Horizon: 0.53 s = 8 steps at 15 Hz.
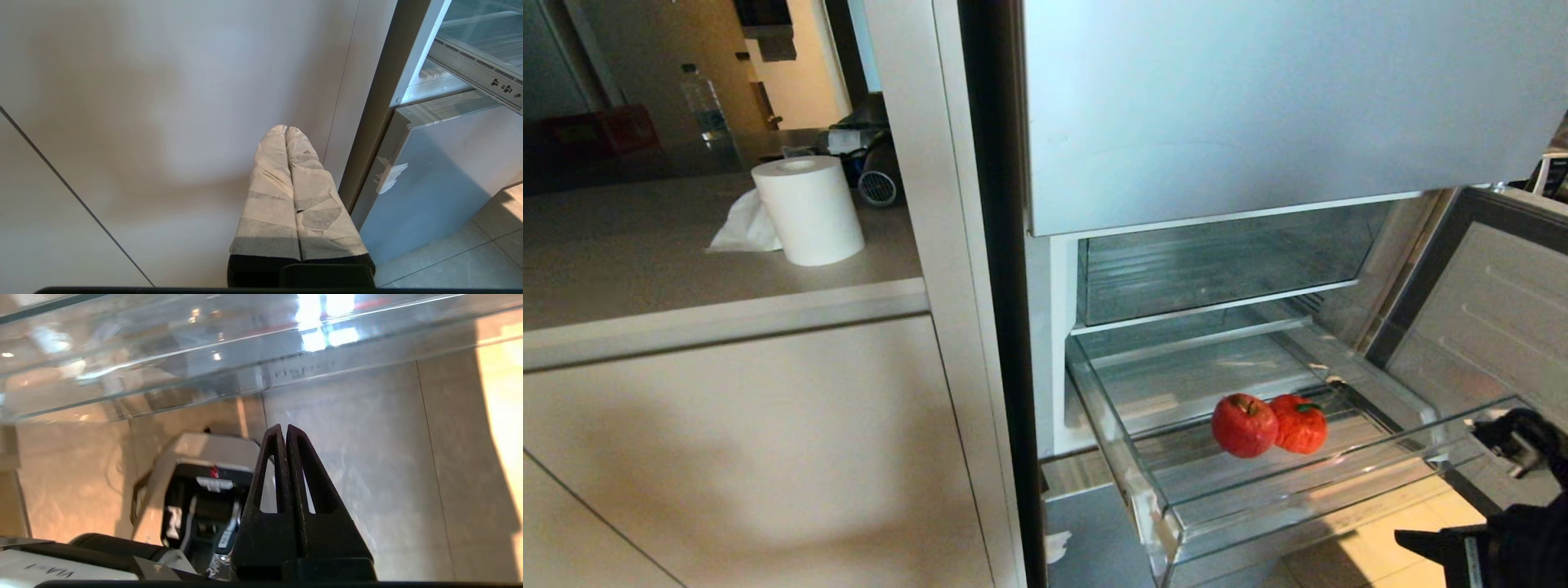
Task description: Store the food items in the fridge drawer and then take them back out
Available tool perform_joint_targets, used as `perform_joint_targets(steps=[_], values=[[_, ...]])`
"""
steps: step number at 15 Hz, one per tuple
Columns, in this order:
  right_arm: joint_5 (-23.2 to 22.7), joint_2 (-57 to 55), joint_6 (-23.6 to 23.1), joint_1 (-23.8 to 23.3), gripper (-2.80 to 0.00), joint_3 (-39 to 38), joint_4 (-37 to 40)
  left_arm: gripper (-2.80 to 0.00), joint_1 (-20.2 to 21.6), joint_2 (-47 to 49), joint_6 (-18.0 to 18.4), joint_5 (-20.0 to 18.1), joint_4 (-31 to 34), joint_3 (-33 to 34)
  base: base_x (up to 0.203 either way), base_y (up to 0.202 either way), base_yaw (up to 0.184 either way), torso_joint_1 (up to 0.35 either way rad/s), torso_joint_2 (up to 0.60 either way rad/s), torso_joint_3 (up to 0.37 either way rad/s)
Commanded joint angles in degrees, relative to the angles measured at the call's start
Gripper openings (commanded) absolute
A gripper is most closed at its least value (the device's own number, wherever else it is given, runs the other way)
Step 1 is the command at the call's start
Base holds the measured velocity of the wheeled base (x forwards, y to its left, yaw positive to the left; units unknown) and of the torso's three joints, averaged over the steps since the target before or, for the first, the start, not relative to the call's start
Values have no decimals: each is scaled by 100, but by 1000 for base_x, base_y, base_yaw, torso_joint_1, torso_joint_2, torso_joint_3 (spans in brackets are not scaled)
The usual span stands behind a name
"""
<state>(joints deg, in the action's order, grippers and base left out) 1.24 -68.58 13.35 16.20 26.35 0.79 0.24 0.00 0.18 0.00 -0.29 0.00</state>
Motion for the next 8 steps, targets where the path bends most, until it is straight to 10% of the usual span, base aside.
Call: perform_joint_targets(steps=[1, 8], values=[[-10, -950, -16, 4, -280, 263, 1, -280, 2, 9, -1, 0, 2, 9, 0, 0, 0, 0, 0, 0], [-47, -3441, 38, -155, -280, 1639, -1095, -280, 2, 9, -1, 0, -6, 9, 0, 0, 0, 0, 0, 0]])
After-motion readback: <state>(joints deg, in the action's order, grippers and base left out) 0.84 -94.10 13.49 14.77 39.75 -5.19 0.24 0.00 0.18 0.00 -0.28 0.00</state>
